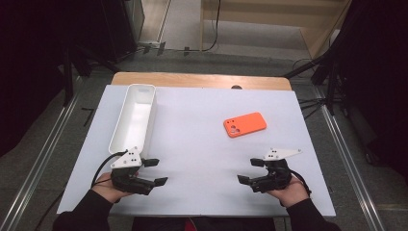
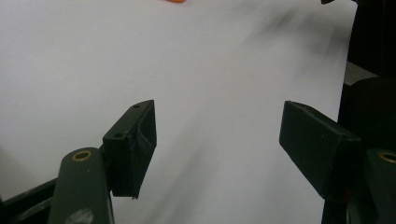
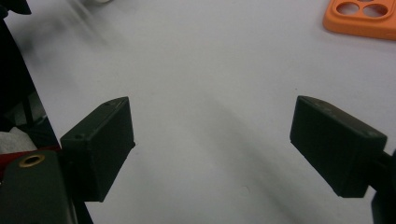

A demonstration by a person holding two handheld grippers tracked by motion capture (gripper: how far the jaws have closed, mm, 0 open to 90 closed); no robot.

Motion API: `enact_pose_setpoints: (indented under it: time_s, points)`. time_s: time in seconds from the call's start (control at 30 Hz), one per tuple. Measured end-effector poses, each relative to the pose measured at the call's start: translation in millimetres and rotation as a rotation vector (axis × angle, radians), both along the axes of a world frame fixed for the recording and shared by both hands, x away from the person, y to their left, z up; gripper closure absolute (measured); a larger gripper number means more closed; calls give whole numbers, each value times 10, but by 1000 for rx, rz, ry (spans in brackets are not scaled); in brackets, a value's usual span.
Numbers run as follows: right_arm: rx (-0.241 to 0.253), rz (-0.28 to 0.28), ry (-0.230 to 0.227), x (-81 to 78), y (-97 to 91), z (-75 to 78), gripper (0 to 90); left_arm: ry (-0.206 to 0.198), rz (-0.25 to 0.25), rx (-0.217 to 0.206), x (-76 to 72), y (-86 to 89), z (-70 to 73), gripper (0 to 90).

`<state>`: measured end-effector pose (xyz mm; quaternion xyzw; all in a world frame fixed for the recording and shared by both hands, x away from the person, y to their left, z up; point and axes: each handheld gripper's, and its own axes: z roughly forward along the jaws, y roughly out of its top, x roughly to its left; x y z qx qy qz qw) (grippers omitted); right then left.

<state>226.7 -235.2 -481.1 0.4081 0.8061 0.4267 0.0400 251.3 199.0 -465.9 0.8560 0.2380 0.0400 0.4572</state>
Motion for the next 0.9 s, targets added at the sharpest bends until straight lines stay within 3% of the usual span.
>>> enact_pose_setpoints:
  time_s: [0.43, 0.9]
  points:
    - [13, 5, -48, 0, -39, 18, 127, -7, 16, -13, -4, 20, 17, 278]
    - [10, -2, -11, 26, -33, 11, 127, -10, 30, -28, -8, 40, 33, 277]
